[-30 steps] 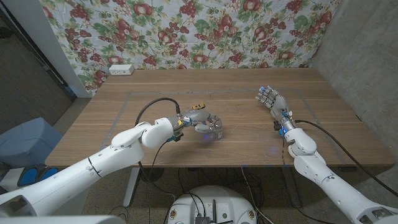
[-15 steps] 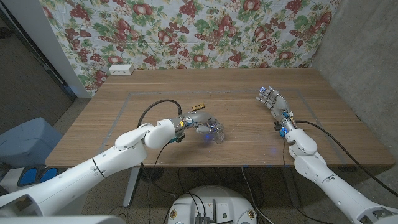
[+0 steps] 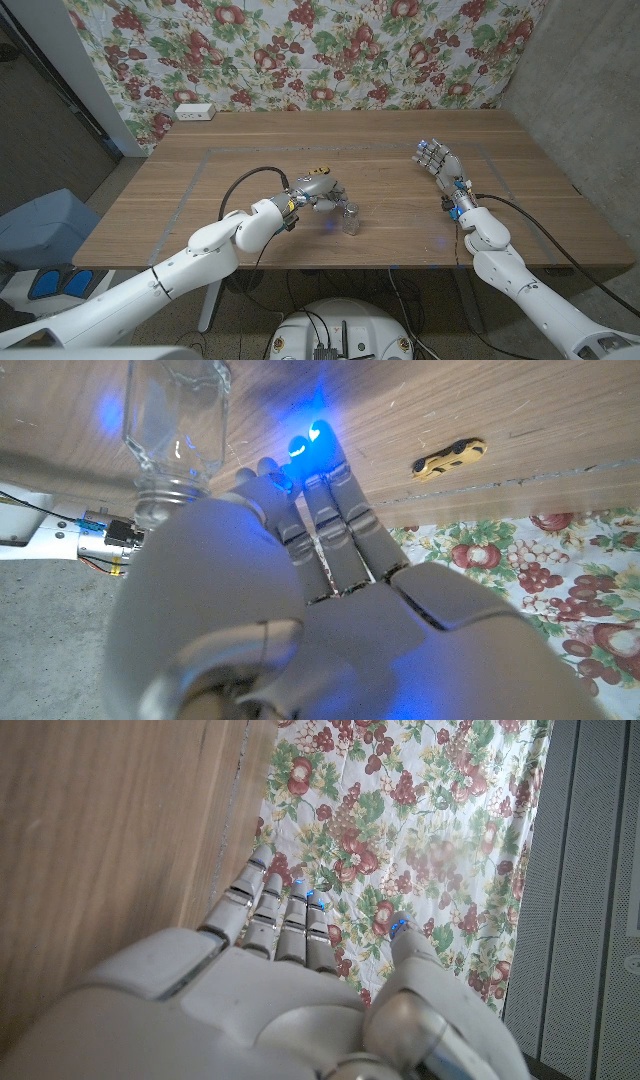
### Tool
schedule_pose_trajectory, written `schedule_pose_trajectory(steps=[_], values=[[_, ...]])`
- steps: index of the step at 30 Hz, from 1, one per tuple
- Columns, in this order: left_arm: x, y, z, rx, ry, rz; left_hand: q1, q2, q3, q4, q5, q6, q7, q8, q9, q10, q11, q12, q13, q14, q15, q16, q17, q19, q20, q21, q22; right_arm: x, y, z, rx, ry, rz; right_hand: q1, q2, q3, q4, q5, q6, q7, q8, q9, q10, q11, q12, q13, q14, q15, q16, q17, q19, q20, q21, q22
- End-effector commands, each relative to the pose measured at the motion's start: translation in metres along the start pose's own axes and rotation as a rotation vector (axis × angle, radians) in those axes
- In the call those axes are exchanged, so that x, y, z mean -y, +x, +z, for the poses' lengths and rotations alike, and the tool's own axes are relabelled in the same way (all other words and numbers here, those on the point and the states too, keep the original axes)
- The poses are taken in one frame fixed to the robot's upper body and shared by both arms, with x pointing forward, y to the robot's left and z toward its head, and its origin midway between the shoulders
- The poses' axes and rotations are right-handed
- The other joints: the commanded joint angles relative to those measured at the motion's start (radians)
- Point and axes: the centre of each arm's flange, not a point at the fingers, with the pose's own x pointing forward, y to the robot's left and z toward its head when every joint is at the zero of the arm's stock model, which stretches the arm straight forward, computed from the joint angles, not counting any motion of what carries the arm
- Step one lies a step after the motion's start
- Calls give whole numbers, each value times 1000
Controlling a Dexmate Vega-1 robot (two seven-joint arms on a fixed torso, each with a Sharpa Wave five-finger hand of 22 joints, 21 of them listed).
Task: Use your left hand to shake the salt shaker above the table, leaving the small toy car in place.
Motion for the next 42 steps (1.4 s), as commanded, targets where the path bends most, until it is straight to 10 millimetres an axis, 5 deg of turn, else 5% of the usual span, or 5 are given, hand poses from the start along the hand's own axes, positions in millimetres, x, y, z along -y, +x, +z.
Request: schedule_pose_trajectory(steps=[1, 12, 19, 28, 42], values=[[-5, -5, 1, 25, -4, 125, 26, -1, -9, 0, 3, 28, 23, 11, -1, 32, 9, 14, 11, 132, -173, 52, 18, 12, -60, 31, 14, 1, -4, -1, 5, 0, -4, -8, -3, -2, -1, -3, 4, -2, 2, 3, 3, -1, 7, 3, 5, 6, 1, 1, 7, 2, -1, 5], [-11, -8, -1, 28, -30, 122, 30, -14, -27, 15, 17, 19, 1, 9, -1, 33, -14, 2, 36, 100, -171, 19, 3, -36, -46, 95, 36, -1, -4, 1, 10, -4, -3, -11, -4, -2, -1, -3, 3, -1, 2, 3, 2, 0, 6, 3, 6, 6, 1, 1, 8, 2, -3, 5], [-20, -13, -5, 50, -72, 78, -359, -113, -179, 92, 14, -264, -9, -117, -18, -327, 44, -176, 0, -285, -65, -172, -51, -283, 55, 100, -33, -5, -2, -1, 0, -6, 0, -12, -3, -3, -1, -4, 3, -1, 2, 3, 3, -1, 6, 3, 6, 4, 1, 1, 8, 1, -3, 5], [-26, -16, -8, 80, -76, 28, -523, -168, -237, 86, -1, -446, -60, -199, -33, -551, 72, -174, -24, -454, 15, -208, -52, -406, 118, 42, -87, -10, 0, 1, 0, -7, -1, -14, -3, -2, -1, -4, 3, -2, 2, 3, 2, -2, 6, 3, 6, 5, 1, 0, 8, 1, -5, 6], [-15, 4, -17, 125, -197, -173, -459, -151, -208, 28, 9, -526, -90, -231, -42, -606, 40, -165, -47, -490, 29, -206, -69, -370, 131, 34, -101, -13, -4, 4, 4, -13, -6, -17, -3, -2, -1, -5, 0, -2, 1, 3, 2, -3, 6, 4, 5, 5, 0, 0, 8, 2, -6, 6]])
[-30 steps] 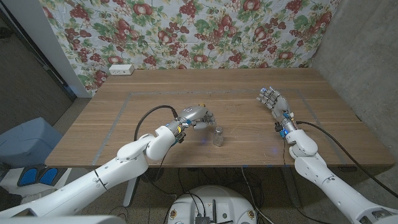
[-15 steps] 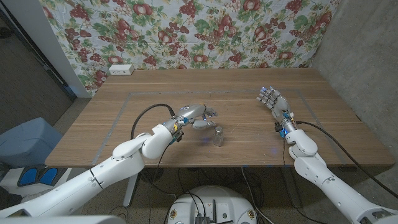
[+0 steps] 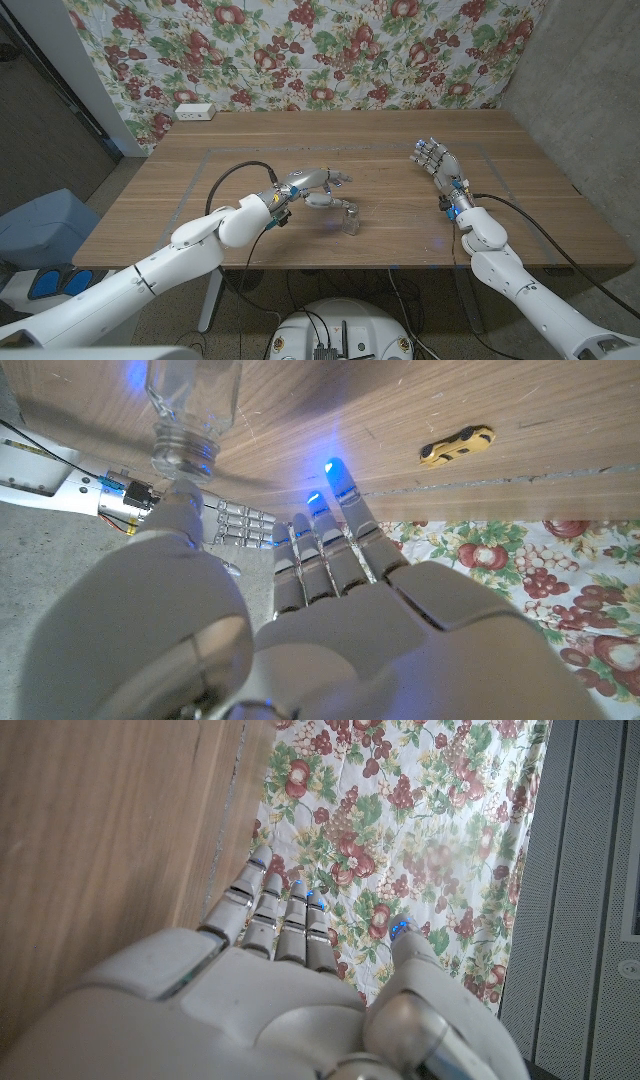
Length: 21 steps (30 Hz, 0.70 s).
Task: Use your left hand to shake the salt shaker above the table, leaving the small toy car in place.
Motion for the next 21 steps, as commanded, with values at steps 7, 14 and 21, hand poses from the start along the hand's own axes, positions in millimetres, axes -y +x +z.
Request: schedule_pose_trajectory(steps=[7, 14, 21], values=[[9, 31, -6, 108, -106, -226, 102, 33, 39, -37, 17, 20, -19, 8, -2, 0, -44, 17, -18, -5, -24, 9, -5, 21, -21, -13, -4, -1, -10, 2, 5, -6, -21, -3, -2, -4, 2, -7, -1, -2, 1, 3, 2, 0, 6, 2, 5, 7, 1, 0, 9, 3, -7, 6], [10, 35, -2, 123, -87, -244, 132, 21, 31, -31, 13, 93, -4, 32, -1, 83, -45, 44, -29, 41, -38, 32, -6, 35, -27, -18, -4, 2, -17, 3, 11, -3, -45, -7, -3, -6, 4, -8, -2, -2, 0, 3, 1, -2, 5, 2, 6, 9, 1, 0, 7, 4, -8, 6], [12, 30, -4, 109, -112, -233, 202, 51, 46, -26, 19, 188, 14, 55, 1, 177, -64, 60, -36, 73, -57, 50, -2, 35, -27, -26, -1, 2, -18, 1, 8, -1, -45, -11, -3, -7, 5, -9, -1, -2, 1, 3, 2, -1, 6, 2, 6, 10, 1, 1, 8, 5, -9, 6]])
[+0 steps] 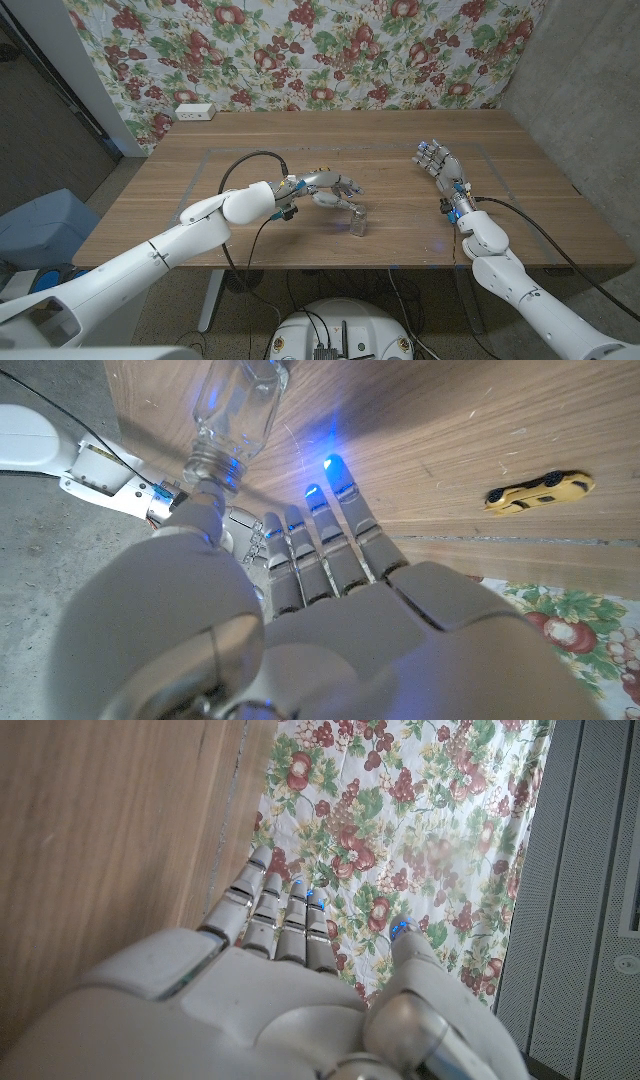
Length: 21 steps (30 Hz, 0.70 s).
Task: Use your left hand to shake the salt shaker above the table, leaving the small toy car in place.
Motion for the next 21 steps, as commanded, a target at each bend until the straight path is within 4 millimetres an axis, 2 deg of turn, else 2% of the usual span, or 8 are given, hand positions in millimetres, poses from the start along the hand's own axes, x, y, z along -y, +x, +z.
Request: schedule_pose_trajectory(steps=[1, 2, 4, 11, 15, 18, 21], values=[[3, 1, -3, 5, -44, -30, 10, 11, 1, 13, 6, 1, 1, -7, 3, 14, 33, -3, 1, 6, -25, 5, 5, 1, -1, -4, 4, 1, -5, -1, 1, 1, -11, -12, -3, -3, 1, -3, -1, -2, 1, 3, 3, 0, 6, 2, 4, 7, 2, 0, 8, 5, -1, 6], [2, -1, -4, 5, -55, -25, -15, 4, -10, 23, 2, -13, 5, -16, 3, -6, 51, -13, 0, 0, -16, 1, 5, -9, 9, -9, 4, 1, -5, -1, 1, -2, -9, -12, -3, -3, 1, -3, 0, -2, 1, 3, 2, -1, 6, 2, 4, 7, 2, 0, 8, 5, -1, 6], [-2, -6, -4, 0, -71, -14, -34, -2, -21, 28, 0, -18, 7, -21, 3, -24, 62, -22, 0, -17, -10, -6, 5, -25, 13, -17, 4, 0, -4, -1, -4, 3, -11, -13, -3, -3, 2, -3, 0, -2, 1, 3, 3, -1, 6, 2, 4, 6, 1, 0, 9, 5, -1, 6], [-18, -20, -3, 15, -189, 0, -117, -27, -62, 50, -11, -57, 9, -41, 3, -79, 83, -38, 0, -51, 13, -17, 6, -46, 30, -33, 3, -2, -1, -4, -4, 9, -8, -15, -2, -3, 3, -4, -1, -2, 1, 3, 3, -3, 6, 2, 3, 4, 1, 1, 8, 4, -2, 6], [-27, -25, 1, 41, -215, 35, -177, -47, -88, 66, -18, -69, 9, -47, 2, -96, 84, -40, 0, -58, 24, -22, 4, -50, 31, -42, 3, -3, -1, -5, 1, 8, -7, -16, -1, -3, 3, -4, -1, -2, 1, 3, 2, -2, 6, 2, 3, 4, 1, 1, 8, 4, -2, 6], [-29, -27, 5, 58, -212, 48, -234, -72, -115, 77, -25, -90, 10, -53, 2, -126, 88, -45, 0, -65, 32, -26, 2, -56, 37, -53, 3, -4, -2, -4, 4, 10, -12, -15, -1, -2, 2, -4, 0, -3, 1, 3, 2, -3, 6, 2, 2, 2, 1, 1, 7, 3, -3, 6], [-29, -28, 6, 73, -226, 60, -257, -79, -124, 82, -25, -99, 10, -55, 2, -137, 92, -45, 0, -70, 37, -28, 2, -58, 41, -58, 3, -4, -3, -4, 7, 1, -12, -15, -1, -2, 2, -4, 0, -2, 2, 3, 1, -3, 5, 2, 2, 2, 1, 0, 7, 3, -3, 6]])
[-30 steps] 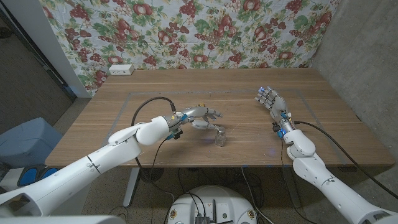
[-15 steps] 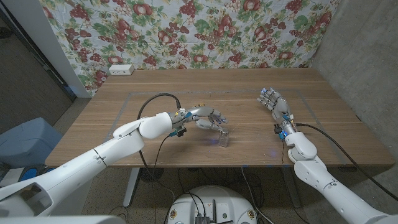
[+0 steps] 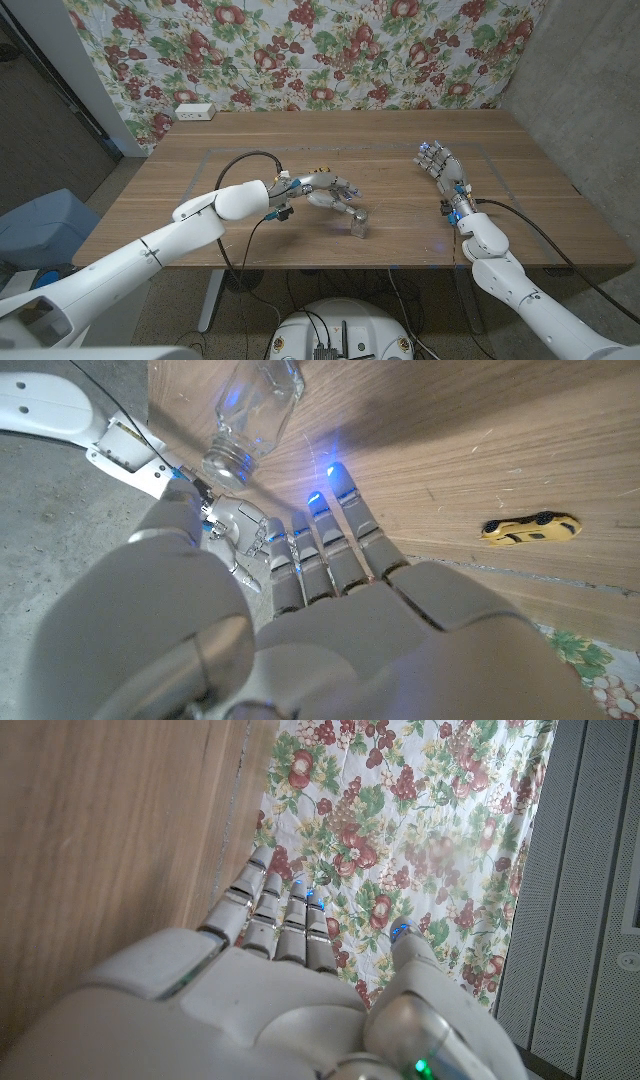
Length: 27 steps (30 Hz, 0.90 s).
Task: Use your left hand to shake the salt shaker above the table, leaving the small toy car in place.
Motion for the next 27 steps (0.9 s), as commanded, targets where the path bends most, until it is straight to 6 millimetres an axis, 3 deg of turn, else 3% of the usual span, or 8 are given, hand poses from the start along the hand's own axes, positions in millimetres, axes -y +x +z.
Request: schedule_pose_trajectory(steps=[1, 6, 9, 11, 16, 27], values=[[-14, -12, 12, 66, -80, 57, -43, -12, -16, 9, -3, -18, 0, -4, 2, -19, 8, -2, 0, -4, 8, -5, 2, -6, 1, -12, 2, -2, -2, 0, 9, -3, -7, 3, 7, -2, 2, -4, 0, -2, 2, 3, 1, -3, 5, 2, 2, 0, 1, 0, 7, 3, -3, 6], [-10, -7, 13, 59, -55, 25, -52, -15, -19, 9, -2, -27, -2, -6, 1, -25, 6, -1, -1, -8, 11, -7, 1, -9, 5, -16, 2, 0, -3, 2, 12, -5, -16, 3, 7, -1, 1, -4, 0, -1, 2, 3, 0, -4, 4, 2, 3, 1, 1, 0, 7, 3, -3, 6], [-7, -3, 14, 52, -35, -2, -31, -12, -11, -6, 2, -34, -2, -6, 1, -32, 2, -1, -1, -12, 16, -10, -2, -11, 8, -20, 3, 0, -4, 4, 15, -10, -16, 3, 7, 0, 0, -4, 0, -1, 2, 3, 1, -3, 5, 2, 2, 2, 1, 0, 8, 3, -4, 6], [-6, -1, 15, 46, -17, -17, 9, -5, 5, -31, 6, -31, -4, 0, 1, -32, 0, 3, -2, -13, 16, -10, -4, -11, 9, -25, 3, 0, -5, 4, 17, -11, -17, 3, 7, 0, 0, -4, -1, -2, 2, 3, -1, -4, 4, 2, 1, 1, 1, 0, 7, 3, -4, 6], [-4, 3, 17, 22, 39, -61, 48, -1, 19, -54, 8, -17, -4, 8, 0, -20, -6, 10, -2, -7, 8, -7, -6, 6, 0, -25, 3, 1, -9, 4, 20, -8, -23, 3, 7, 0, -1, -4, -1, -2, 1, 3, -3, -5, 3, 2, 2, 1, 1, 0, 7, 2, -4, 6], [1, 14, 20, -13, 111, -172, 87, -4, 26, -68, 5, 5, 5, 18, 0, 9, -15, 20, -3, 13, -4, 1, -6, 37, -12, -22, 4, 1, -24, 2, 33, -1, -48, 0, 7, 0, -1, -5, -2, -3, 1, 3, 1, -3, 5, 2, 1, 4, 0, 0, 7, 3, -5, 6]])
